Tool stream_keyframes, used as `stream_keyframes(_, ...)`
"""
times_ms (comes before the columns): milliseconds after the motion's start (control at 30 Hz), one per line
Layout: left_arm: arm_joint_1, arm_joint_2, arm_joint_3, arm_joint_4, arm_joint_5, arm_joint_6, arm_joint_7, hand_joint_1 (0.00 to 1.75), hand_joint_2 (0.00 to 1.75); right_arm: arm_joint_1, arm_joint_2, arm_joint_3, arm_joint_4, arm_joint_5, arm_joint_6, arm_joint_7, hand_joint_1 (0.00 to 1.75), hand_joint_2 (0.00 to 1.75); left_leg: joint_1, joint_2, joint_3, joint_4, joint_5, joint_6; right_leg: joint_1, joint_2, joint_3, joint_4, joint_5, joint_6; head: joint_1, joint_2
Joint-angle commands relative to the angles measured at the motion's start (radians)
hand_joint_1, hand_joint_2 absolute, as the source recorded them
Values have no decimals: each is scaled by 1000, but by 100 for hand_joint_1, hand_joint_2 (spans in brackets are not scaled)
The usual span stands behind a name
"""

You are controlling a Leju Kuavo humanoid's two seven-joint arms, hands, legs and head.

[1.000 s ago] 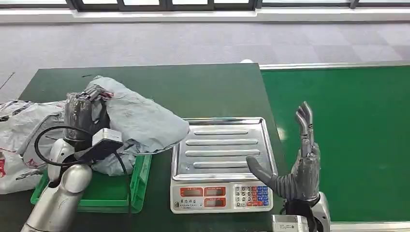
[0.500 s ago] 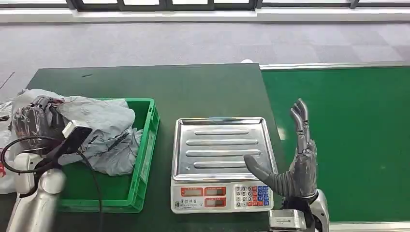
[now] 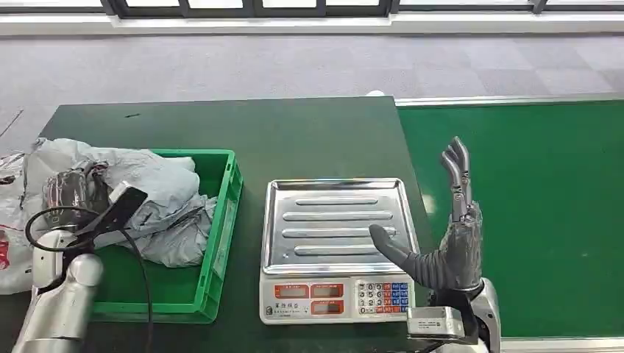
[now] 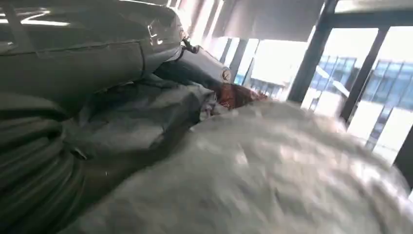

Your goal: Moved the parcel from conveyor to table for the left to box.

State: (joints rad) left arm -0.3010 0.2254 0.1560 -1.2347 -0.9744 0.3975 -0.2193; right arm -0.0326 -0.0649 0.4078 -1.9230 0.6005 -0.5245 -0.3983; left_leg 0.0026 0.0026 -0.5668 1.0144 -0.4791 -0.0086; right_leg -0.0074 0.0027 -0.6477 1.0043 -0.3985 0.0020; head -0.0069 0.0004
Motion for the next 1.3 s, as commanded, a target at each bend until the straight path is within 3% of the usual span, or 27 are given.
stream_keyframes(33, -3, -48, -103, 126, -127, 0, 49, 0, 0, -12, 20, -8, 27, 14, 15, 3, 0, 175, 0, -2, 2, -2, 1, 0, 0, -2, 3, -2, 0, 0, 0, 0)
stream_keyframes(200, 32, -61, -158, 62, -257, -6, 123, 0, 0, -1, 29, -11, 26, 29, 25, 5, 0, 175, 0, -2, 2, -3, 1, 0, 0, -2, 3, -3, 1, 0, 0, 0)
stream_keyframes(433, 105, -136, -180, -118, -272, 61, 191, 0, 0, -11, 44, -12, 19, 56, 28, 25, 0, 175, 0, -1, 1, -1, 0, 0, 0, -2, 2, -1, 0, 0, 0, 0)
stream_keyframes(533, 159, -185, -159, -258, -98, 190, 129, 0, 0, 49, 52, -12, 0, 76, 7, 19, 0, 175, 0, -2, 0, -1, 0, 0, 0, -2, 2, -1, 0, 0, 0, 0)
stream_keyframes(633, 181, -196, -159, -320, -64, 203, 129, 0, 0, 63, 48, -6, -5, 81, -6, 15, 0, 175, 1, -3, 1, -1, 0, 0, 1, -3, 3, -2, -1, 1, 0, 0)
stream_keyframes(700, 203, -219, -162, -401, 92, 293, 42, 0, 0, 67, 35, 1, -4, 75, -27, 15, 0, 175, 1, -3, 3, -4, 0, 0, 1, -3, 5, -5, 0, 1, 0, 0)
stream_keyframes(933, 290, -299, -182, -551, 165, 301, -24, 0, 0, 144, 16, -6, -20, 65, -71, -1, 0, 175, 1, -2, 1, -1, -2, 2, 1, -2, 4, -3, -2, 2, 0, 0)
stream_keyframes(1200, 290, -299, -182, -551, 165, 301, -24, 0, 0, 144, 16, -6, -20, 65, -71, -1, 0, 175, 0, 0, -2, -1, -3, 2, 0, -1, 3, -2, -2, 2, 0, 0)
stream_keyframes(1233, 294, -353, -134, -574, 176, 301, -82, 0, 0, 142, 21, -6, -23, 63, -69, 0, 0, 175, 0, -1, -5, 0, -5, 1, 0, -1, 3, -1, -3, 2, 0, 0)
stream_keyframes(1300, 316, -390, -118, -597, 179, 301, -139, 0, 0, 138, 31, -8, -28, 68, -71, 7, 0, 175, 0, -1, -6, -1, -5, 1, 0, -2, 4, -2, -3, 2, 0, 0)
